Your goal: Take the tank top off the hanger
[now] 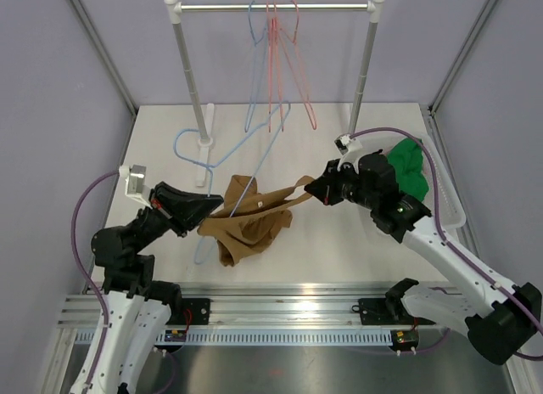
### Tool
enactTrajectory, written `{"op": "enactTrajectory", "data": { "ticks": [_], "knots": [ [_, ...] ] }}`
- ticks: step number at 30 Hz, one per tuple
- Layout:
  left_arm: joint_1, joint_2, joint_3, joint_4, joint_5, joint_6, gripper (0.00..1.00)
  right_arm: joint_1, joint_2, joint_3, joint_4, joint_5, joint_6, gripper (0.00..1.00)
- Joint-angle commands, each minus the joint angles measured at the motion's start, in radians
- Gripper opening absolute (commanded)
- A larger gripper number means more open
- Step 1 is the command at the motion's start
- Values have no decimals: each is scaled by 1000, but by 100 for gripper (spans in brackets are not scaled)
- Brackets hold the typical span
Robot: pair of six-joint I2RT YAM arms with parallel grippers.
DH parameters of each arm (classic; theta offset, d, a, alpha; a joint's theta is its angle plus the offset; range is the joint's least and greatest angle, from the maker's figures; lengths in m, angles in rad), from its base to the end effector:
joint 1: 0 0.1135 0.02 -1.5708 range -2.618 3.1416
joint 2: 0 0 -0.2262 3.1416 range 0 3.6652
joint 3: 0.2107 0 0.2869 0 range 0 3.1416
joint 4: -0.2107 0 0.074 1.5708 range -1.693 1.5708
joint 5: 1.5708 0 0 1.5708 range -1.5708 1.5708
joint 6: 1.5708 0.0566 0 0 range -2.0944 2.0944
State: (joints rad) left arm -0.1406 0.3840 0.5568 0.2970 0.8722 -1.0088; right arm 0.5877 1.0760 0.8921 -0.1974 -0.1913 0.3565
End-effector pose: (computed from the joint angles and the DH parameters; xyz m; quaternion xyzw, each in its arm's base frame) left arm 0.1670 -0.0674 0.3556 0.1272 0.5816 -0.6054 0.5283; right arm 0.2601 0.1862 0.2720 -0.1482 0.8128 0.3241 0.4608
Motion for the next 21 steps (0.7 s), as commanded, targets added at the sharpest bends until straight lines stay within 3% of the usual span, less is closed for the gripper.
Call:
{"op": "enactTrajectory", "data": {
  "ticks": [1,2,6,7,10,12,16,17,21],
  "knots": [
    [-66,107,20,428,-189,-74,0,-11,-73,62,-30,-246,1,0],
    [-94,201,31,549,-214,-68,0,-11,-86,82,-30,-299,13,0],
    [-319,436,167,665,-228,86,0,-9,-83,120,-57,-474,73,0],
    [-409,464,236,642,-228,211,0,-9,-82,128,-78,-471,78,0],
    [-543,486,262,583,-381,405,0,-6,-123,131,-192,-371,42,0],
    [-568,474,273,555,-488,453,0,-6,-184,128,-281,-295,10,0],
    [-574,411,293,411,-660,553,0,-6,-269,136,-372,-253,-16,0],
    [-574,394,304,316,-764,565,0,-6,-287,136,-379,-266,-16,0],
    [-574,334,388,-13,-955,627,0,-6,-292,117,-381,-306,4,0]
  ]
}}
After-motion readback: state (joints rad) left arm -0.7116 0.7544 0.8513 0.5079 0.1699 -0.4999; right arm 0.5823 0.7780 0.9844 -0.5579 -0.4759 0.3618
